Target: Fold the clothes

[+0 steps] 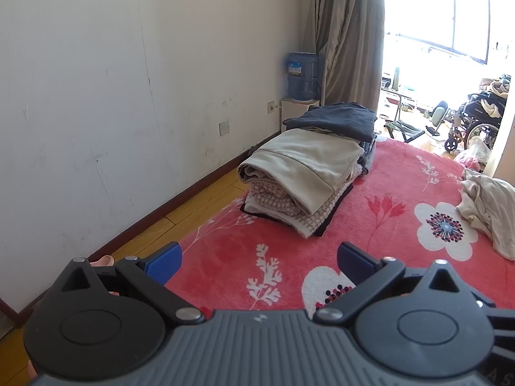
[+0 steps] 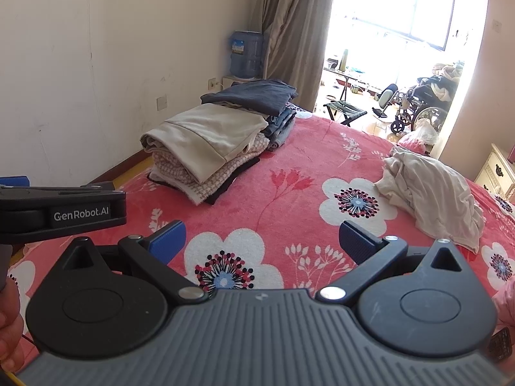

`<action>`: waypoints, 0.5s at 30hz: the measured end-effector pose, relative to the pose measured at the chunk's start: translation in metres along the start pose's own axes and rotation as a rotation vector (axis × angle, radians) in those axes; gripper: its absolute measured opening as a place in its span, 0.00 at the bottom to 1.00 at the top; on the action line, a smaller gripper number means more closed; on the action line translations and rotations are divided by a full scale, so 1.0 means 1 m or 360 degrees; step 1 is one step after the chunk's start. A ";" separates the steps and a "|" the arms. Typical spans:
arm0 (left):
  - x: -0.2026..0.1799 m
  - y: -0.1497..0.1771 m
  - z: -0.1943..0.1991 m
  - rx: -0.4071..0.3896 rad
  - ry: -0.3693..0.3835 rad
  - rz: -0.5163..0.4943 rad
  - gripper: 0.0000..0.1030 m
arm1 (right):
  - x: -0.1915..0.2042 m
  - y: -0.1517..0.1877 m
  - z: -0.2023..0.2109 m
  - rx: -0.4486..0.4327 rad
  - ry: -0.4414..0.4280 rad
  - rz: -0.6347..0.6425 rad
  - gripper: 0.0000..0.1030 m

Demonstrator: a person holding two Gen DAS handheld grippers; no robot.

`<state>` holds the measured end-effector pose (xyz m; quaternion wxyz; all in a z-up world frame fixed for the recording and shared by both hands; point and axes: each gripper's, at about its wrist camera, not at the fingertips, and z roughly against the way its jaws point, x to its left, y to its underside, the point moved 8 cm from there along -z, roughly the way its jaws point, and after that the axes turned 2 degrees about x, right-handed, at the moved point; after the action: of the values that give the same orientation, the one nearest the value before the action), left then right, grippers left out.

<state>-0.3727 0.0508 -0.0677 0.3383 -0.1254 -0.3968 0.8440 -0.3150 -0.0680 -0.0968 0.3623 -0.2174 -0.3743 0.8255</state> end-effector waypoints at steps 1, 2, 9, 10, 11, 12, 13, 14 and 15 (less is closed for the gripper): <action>0.000 0.000 0.000 0.0001 0.0000 -0.0001 1.00 | 0.000 0.000 0.000 -0.0001 0.0000 0.0001 0.99; 0.000 0.000 0.000 0.0001 0.0000 -0.0001 1.00 | 0.001 0.000 0.000 0.0000 0.0000 0.0002 0.99; 0.002 0.000 -0.002 0.0002 -0.0004 0.0007 1.00 | 0.003 0.000 -0.001 0.0001 0.0001 0.0013 0.99; 0.002 0.000 -0.002 0.0002 -0.0003 0.0008 1.00 | 0.003 0.000 -0.001 0.0001 0.0002 0.0014 0.99; 0.003 0.000 -0.002 0.0002 -0.0004 0.0008 1.00 | 0.003 0.000 0.000 0.0000 0.0002 0.0014 0.99; 0.003 0.000 -0.002 0.0002 -0.0004 0.0009 1.00 | 0.003 0.000 0.000 0.0001 0.0001 0.0016 0.99; 0.003 0.000 -0.002 0.0002 -0.0003 0.0009 1.00 | 0.003 -0.001 0.000 0.0002 0.0000 0.0017 0.99; 0.003 0.000 -0.002 0.0002 -0.0003 0.0009 1.00 | 0.003 -0.001 0.000 0.0001 -0.0001 0.0020 0.99; 0.003 0.001 -0.002 0.0002 -0.0003 0.0009 1.00 | 0.003 -0.001 0.000 0.0001 -0.0001 0.0023 0.99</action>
<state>-0.3745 0.0538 -0.0693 0.3355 -0.1255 -0.3964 0.8453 -0.3165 -0.0647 -0.0963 0.3565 -0.2197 -0.3725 0.8282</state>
